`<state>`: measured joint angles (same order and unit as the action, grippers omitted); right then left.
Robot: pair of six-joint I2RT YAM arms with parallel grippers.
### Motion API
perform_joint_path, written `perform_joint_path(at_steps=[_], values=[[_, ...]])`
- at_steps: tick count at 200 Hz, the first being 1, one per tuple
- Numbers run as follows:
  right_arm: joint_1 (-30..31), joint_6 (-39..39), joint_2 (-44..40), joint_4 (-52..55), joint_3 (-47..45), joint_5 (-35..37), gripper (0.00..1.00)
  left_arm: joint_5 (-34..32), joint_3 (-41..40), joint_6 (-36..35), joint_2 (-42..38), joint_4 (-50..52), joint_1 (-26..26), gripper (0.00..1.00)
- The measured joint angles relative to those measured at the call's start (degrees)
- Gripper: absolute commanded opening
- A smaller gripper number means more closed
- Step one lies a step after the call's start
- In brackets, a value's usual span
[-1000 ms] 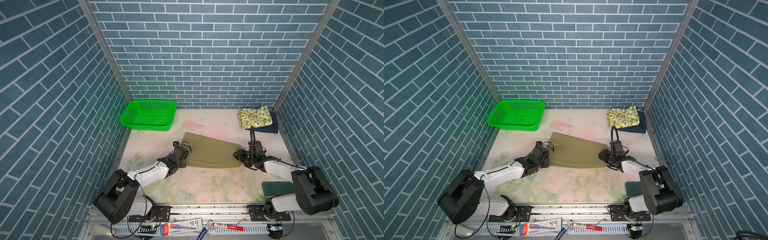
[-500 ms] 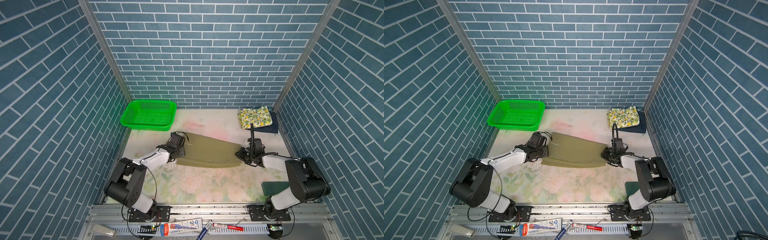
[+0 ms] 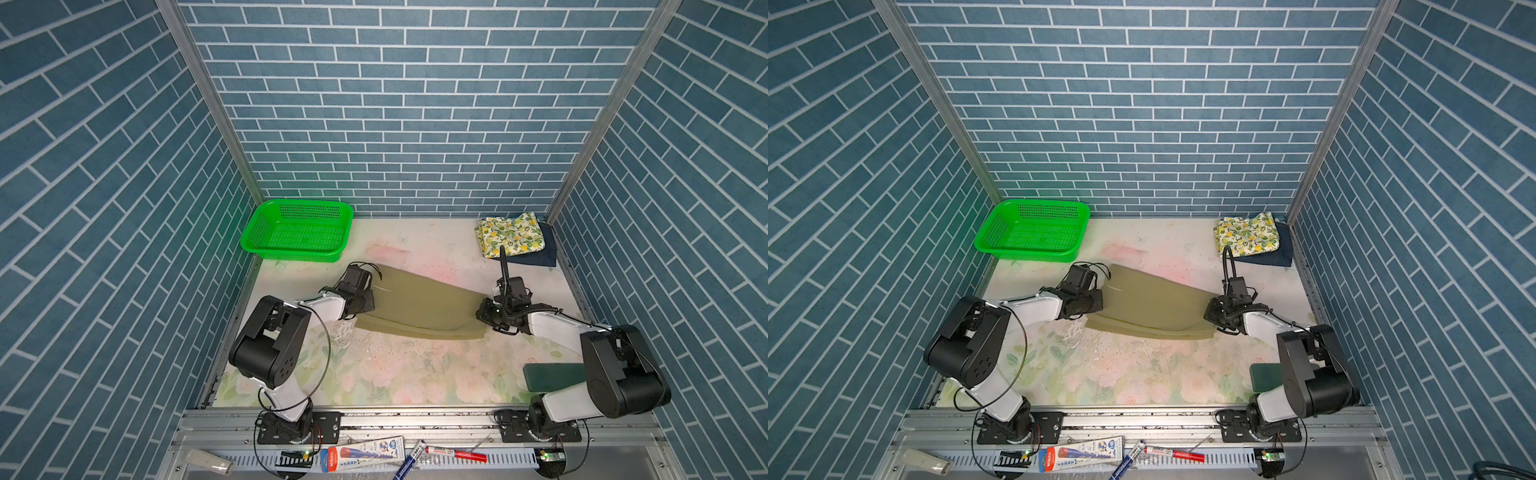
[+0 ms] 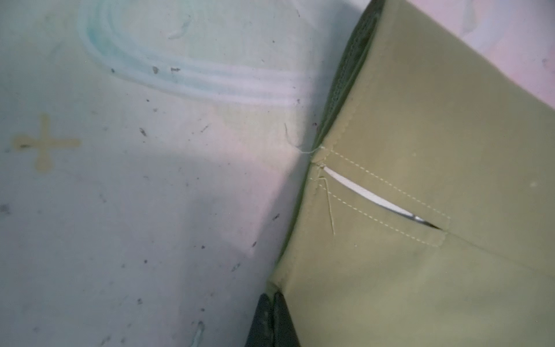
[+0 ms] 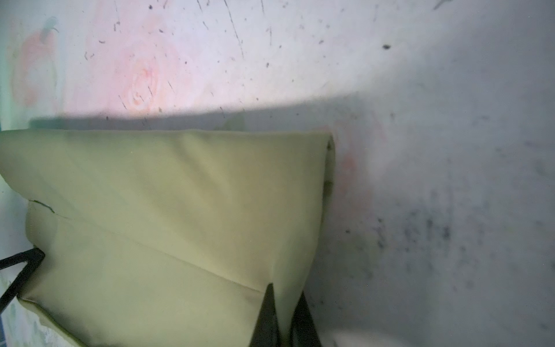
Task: Fold and stack skirts
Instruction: Fold the skirt at the center of the table.
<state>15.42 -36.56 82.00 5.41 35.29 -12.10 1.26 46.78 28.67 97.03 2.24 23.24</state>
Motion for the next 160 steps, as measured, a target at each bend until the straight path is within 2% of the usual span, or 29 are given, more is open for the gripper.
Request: perform_joint_path(at_steps=[37,74,119,160], values=[[1.2,1.5,-6.9,9.4,4.5,3.4,0.00,2.5,-3.0,0.9,-0.1,-6.6,0.2,0.00],[5.9,2.1,-10.8,15.6,10.1,8.1,0.00,2.9,-4.2,2.1,-0.2,-9.8,1.7,0.00],[14.9,1.8,-8.9,20.1,17.5,13.3,0.00,2.9,-6.4,3.6,-0.6,-13.2,3.0,0.00],[23.7,-1.5,-1.7,18.6,25.2,15.2,0.00,2.9,-8.5,5.0,-1.9,-14.9,3.5,0.00]])
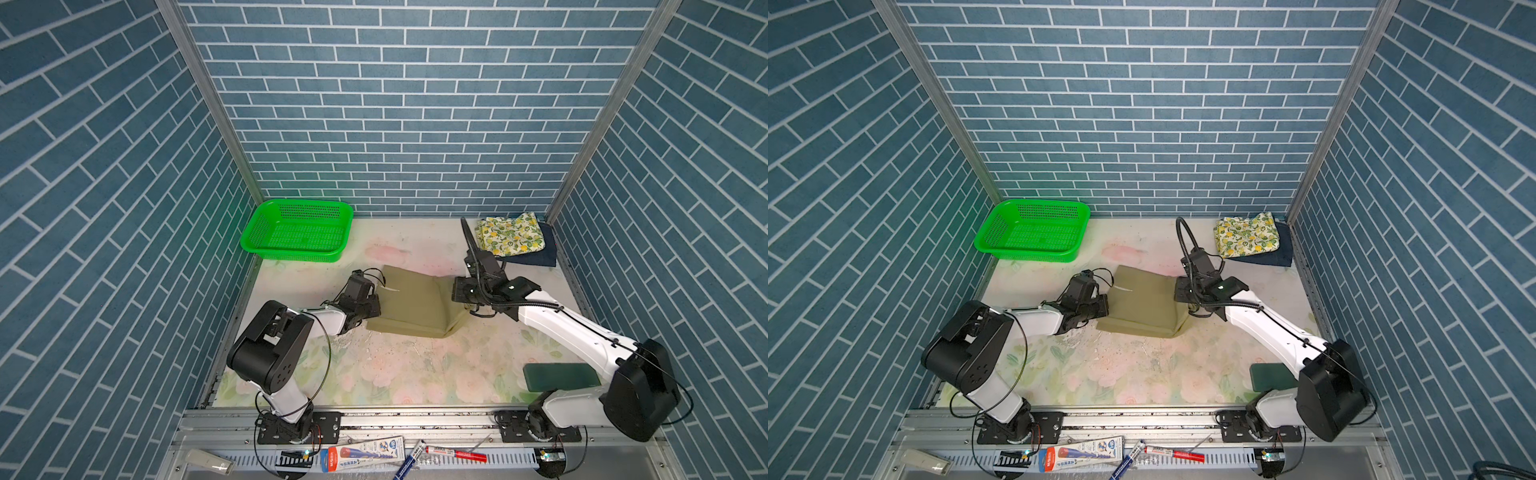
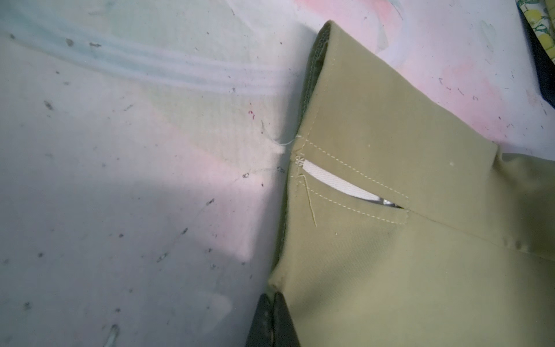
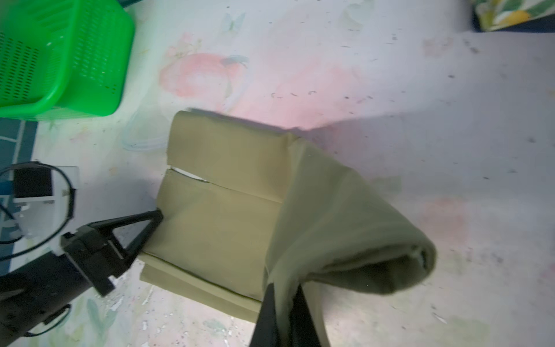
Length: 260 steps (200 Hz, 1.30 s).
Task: Fold and stack skirts
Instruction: Fold the skirt at the center of the table, then move the skirt to the center of the table.
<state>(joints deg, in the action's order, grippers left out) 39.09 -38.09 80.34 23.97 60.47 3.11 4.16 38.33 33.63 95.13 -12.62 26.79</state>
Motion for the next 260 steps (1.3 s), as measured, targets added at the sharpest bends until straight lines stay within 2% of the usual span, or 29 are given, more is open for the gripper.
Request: perform_joint_path(at_steps=[37,60,71,88,152,185,223,236,251,260], values=[[7.1,-5.7,12.0,-8.0,5.9,-0.8,0.00,0.0,-1.2,0.7,-1.2,0.0,0.2,0.00],[9.6,-8.2,19.3,-12.7,9.6,-3.4,0.51,0.0,-1.8,1.1,-1.8,0.3,0.2,0.00],[10.3,-8.4,20.3,-13.9,10.0,-4.8,0.63,0.0,-2.0,1.3,-2.0,0.2,0.2,0.00],[10.5,-8.1,19.3,-14.1,9.9,-4.8,0.72,0.0,-2.4,1.6,-2.3,0.0,0.2,0.00],[6.3,-6.2,-0.1,-12.8,3.7,2.7,0.70,0.3,-2.6,2.0,-2.0,-0.9,0.2,0.00],[5.3,-5.1,-0.6,-9.3,0.7,6.3,0.70,-0.2,-2.6,2.7,-1.6,-1.9,1.3,0.00],[2.6,-5.0,-0.8,-8.0,-4.1,5.9,0.71,-2.3,-2.6,3.4,-1.6,-1.7,6.6,0.00],[1.6,-4.9,-1.3,-7.9,-5.1,5.9,0.71,-3.0,-2.8,3.5,-1.9,-1.4,7.6,0.12],[0.6,-4.3,-2.8,-7.8,-6.3,5.9,0.71,-3.7,-3.3,3.8,-3.7,0.5,7.9,0.37],[0.2,-3.8,-4.2,-7.7,-7.3,6.0,0.72,-4.7,-3.6,3.2,-5.6,3.0,8.0,0.47]])
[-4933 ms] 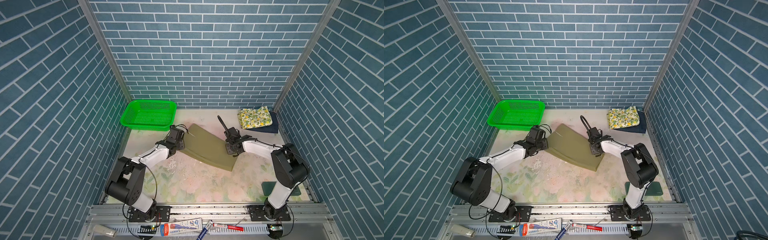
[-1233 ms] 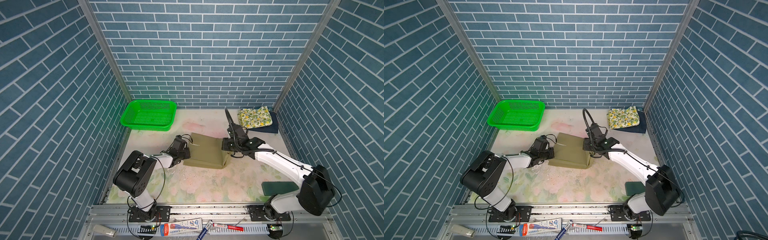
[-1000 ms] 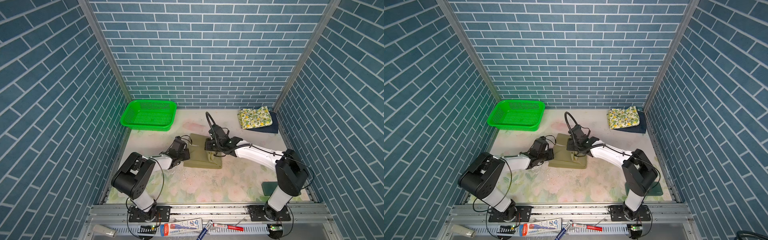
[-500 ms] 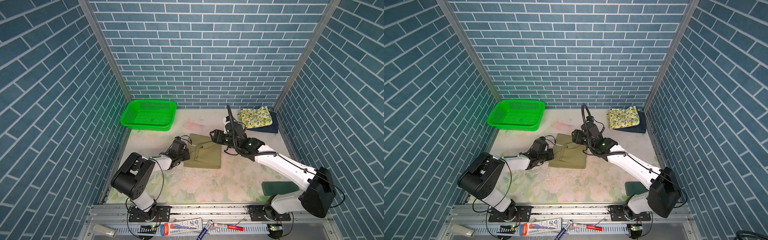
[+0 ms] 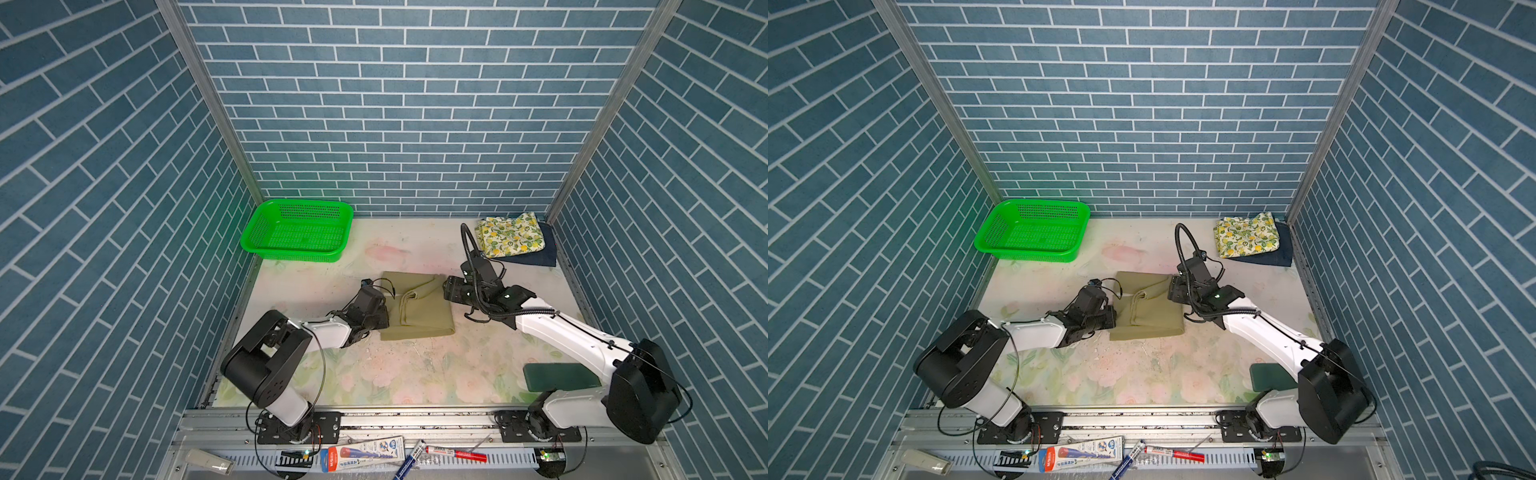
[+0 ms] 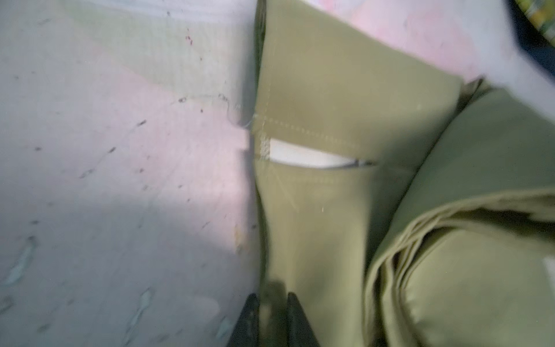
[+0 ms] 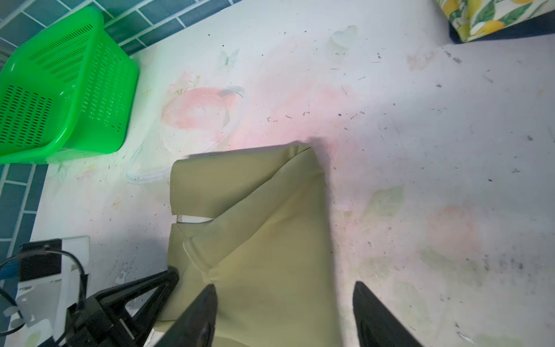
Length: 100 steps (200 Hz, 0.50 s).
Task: Fold and stack skirts
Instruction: Move the skirt to the center of the table, then smooth out the skirt at the center of the table.
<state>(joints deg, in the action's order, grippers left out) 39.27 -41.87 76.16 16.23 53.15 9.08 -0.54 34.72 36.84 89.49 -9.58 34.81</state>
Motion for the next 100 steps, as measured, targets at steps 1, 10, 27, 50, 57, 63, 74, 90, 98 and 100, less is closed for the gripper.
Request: perform_joint_path(at_steps=[1,10,27,50,57,63,74,90,98,100], values=[[0.0,0.0,-0.1,0.0,-0.1,0.0,0.72,0.0,0.0,-0.2,-0.2,0.3,0.0,0.48],[-0.4,0.4,-1.4,-0.2,-1.2,0.0,0.72,-1.2,-0.2,-0.1,-2.1,3.3,0.0,0.52],[-1.2,1.0,-3.7,-0.4,-3.7,0.0,0.72,-3.8,-0.3,-0.8,-6.3,9.0,0.0,0.57],[-1.9,1.9,-5.5,-0.5,-6.4,-0.1,0.74,-6.1,-0.2,-3.4,-11.8,12.3,0.3,0.65],[-2.1,2.0,-5.8,-0.7,-7.1,-0.1,0.75,-6.3,0.0,-4.8,-13.2,12.2,0.7,0.66],[-2.3,2.2,-6.0,-0.9,-7.6,-0.1,0.75,-6.3,0.4,-6.5,-13.9,12.1,1.1,0.67],[-2.5,2.7,-6.6,-1.3,-8.6,-0.2,0.78,-5.9,1.3,-9.6,-14.3,10.9,2.3,0.70],[-3.0,3.3,-7.7,-1.8,-10.0,-0.3,0.79,-4.3,2.8,-13.9,-13.2,8.6,3.6,0.74],[-3.2,3.4,-8.3,-1.8,-10.4,-0.4,0.80,-3.1,3.6,-16.1,-11.9,7.0,3.9,0.77],[-3.2,3.5,-8.5,-1.8,-10.6,-0.5,0.80,-2.7,3.8,-16.6,-11.5,6.6,4.0,0.78]])
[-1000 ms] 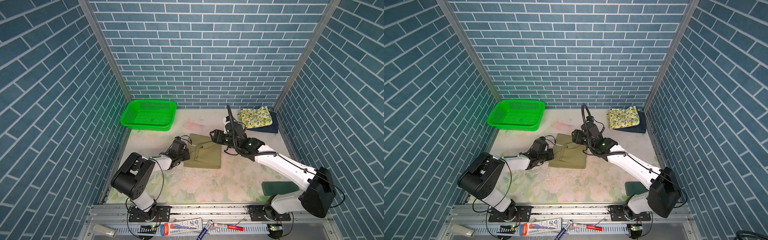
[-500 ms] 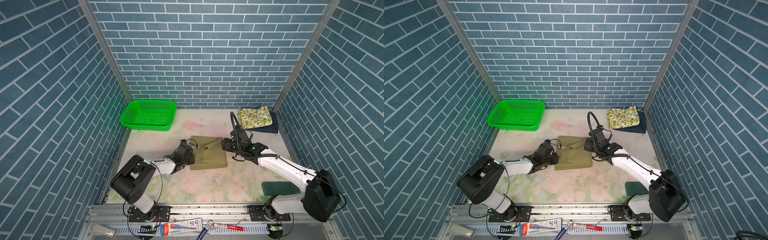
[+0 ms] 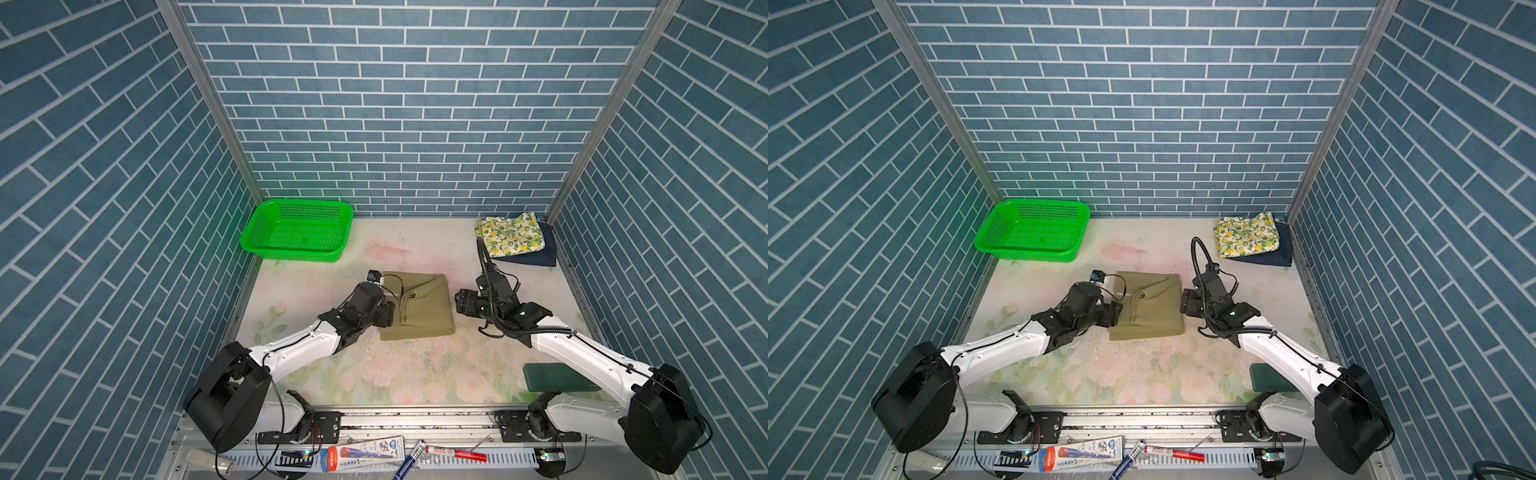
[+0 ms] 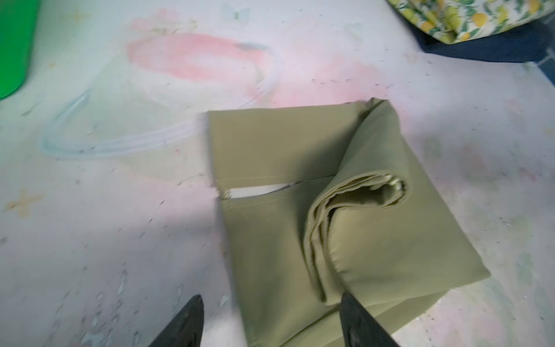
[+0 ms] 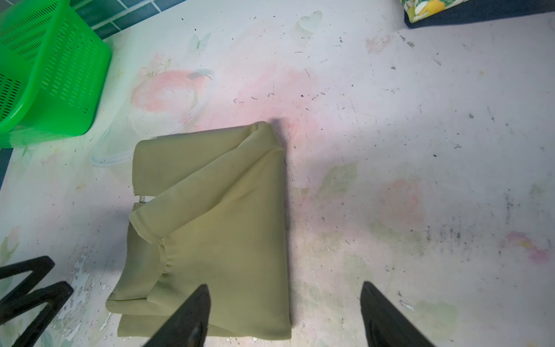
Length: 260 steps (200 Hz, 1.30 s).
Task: Fold and stack skirts
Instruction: Smooth out the skirt at the center of the table.
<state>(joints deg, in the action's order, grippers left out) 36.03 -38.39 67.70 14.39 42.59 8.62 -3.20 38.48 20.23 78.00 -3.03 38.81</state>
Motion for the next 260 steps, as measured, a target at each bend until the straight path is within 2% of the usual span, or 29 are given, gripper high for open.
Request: perform_joint_path(at_steps=[53,96,116,126,160,196,260], values=[[-0.6,2.6,-5.2,-1.9,-2.4,-0.8,0.82,9.0,4.3,-11.0,13.9,-8.9,0.2,0.84],[-0.6,4.1,-8.3,-2.9,-4.7,-1.1,0.82,12.2,7.6,-16.2,21.7,-13.6,0.2,0.80],[-0.6,4.4,-8.6,-3.3,-4.9,-1.2,0.82,12.5,9.4,-17.2,24.3,-14.8,0.2,0.68],[-0.6,4.4,-8.6,-3.4,-4.9,-1.3,0.82,13.0,10.6,-17.9,25.7,-15.1,0.2,0.57],[-0.6,4.4,-8.7,-3.4,-4.9,-1.4,0.81,14.9,13.0,-18.2,28.2,-15.8,0.2,0.00],[-0.6,4.4,-9.3,-3.3,-4.9,-1.3,0.81,16.2,14.4,-15.4,25.7,-13.0,0.2,0.00],[-0.7,4.7,-9.1,-2.3,-4.9,-0.9,0.80,19.9,22.9,-6.1,19.2,-4.0,0.0,0.00]])
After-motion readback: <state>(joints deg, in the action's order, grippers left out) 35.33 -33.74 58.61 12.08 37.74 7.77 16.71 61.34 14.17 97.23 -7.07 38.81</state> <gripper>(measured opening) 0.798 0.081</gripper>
